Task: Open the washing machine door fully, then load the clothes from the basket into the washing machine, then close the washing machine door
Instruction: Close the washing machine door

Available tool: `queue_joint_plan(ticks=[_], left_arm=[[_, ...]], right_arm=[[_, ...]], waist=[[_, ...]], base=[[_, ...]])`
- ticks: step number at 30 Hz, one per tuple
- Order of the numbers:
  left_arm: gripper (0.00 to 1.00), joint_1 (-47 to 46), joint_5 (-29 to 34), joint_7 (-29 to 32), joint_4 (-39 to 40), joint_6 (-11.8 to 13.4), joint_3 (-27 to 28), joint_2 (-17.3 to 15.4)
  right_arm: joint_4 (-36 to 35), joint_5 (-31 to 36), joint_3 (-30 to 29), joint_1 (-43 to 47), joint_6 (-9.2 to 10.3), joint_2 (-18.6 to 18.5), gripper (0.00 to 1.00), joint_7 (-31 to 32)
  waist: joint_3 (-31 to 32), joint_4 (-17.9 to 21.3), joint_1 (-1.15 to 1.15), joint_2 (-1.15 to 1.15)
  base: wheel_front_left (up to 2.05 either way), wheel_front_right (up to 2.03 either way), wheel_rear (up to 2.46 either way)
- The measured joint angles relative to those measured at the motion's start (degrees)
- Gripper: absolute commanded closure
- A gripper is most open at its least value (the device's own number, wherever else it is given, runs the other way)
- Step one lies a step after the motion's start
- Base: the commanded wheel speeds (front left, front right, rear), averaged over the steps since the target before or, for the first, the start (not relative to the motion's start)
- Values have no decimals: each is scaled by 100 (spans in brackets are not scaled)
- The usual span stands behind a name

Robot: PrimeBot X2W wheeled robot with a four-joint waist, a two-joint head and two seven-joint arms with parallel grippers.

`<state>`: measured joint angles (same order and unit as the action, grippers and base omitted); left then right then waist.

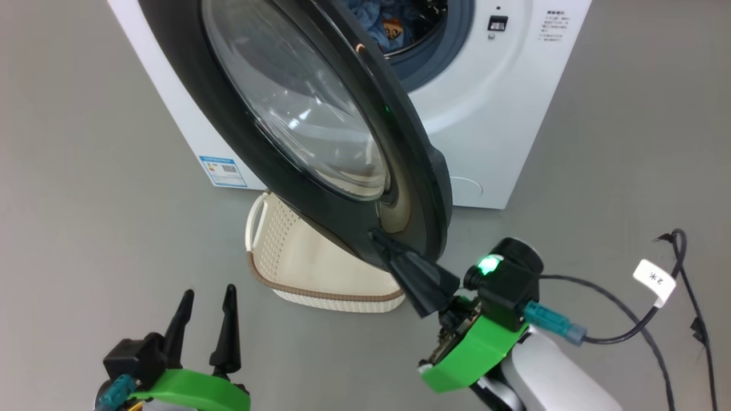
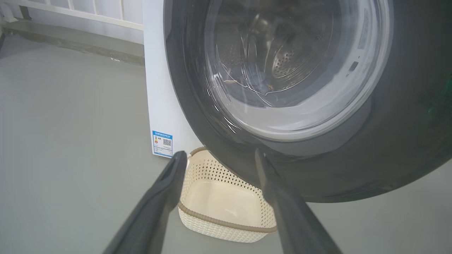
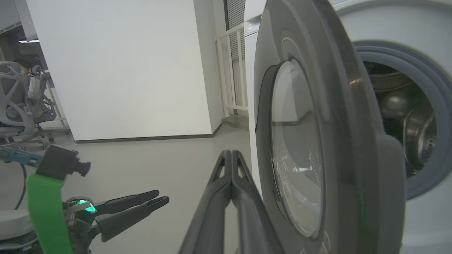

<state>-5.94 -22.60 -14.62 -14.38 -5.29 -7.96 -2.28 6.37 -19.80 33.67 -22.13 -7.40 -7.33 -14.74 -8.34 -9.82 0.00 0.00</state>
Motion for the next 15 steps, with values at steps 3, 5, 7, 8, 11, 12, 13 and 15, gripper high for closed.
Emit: queue_joint_plan(ticks=[3, 5, 7, 8, 11, 12, 13, 15], left_arm=[[0, -31, 0, 0, 24, 7, -59, 2], [0, -97, -24, 0, 73, 9, -107, 3], [0, -187, -55, -1, 149, 66, -149, 5], [0, -232, -73, 0, 181, 89, -172, 7], [0, -326, -96, -1, 286, 134, -237, 10], [0, -349, -98, -1, 311, 159, -250, 10], [0, -361, -105, -1, 325, 168, -263, 10], [0, -376, -127, -1, 339, 207, -282, 11]], right_arm=[[10, 0, -89, -59, 0, -48, 100, 0], [10, -9, -131, -75, 0, -89, 100, 0], [8, -20, -156, -147, 0, -147, 100, 0], [5, -32, -185, -186, 0, -168, 100, 0], [-4, -51, -280, -287, 0, -224, 100, 0], [-9, -57, -300, -311, 0, -244, 100, 0], [-14, -57, -311, -337, 0, -267, 100, 0], [-32, -58, -322, -408, -1, -315, 100, 0]], waist=[[-89, 42, 0, 0], [-160, 60, 0, 0], [-242, 73, 0, 0], [-283, 77, 0, 0], [-413, 87, 0, 0], [-457, 89, 0, 0], [-501, 90, 0, 0], [-585, 96, 0, 0]], base=[[0, 0, 0], [0, 0, 0], [0, 0, 0], [0, 0, 0], [0, 0, 0], [0, 0, 0], [0, 0, 0], [0, 0, 0]])
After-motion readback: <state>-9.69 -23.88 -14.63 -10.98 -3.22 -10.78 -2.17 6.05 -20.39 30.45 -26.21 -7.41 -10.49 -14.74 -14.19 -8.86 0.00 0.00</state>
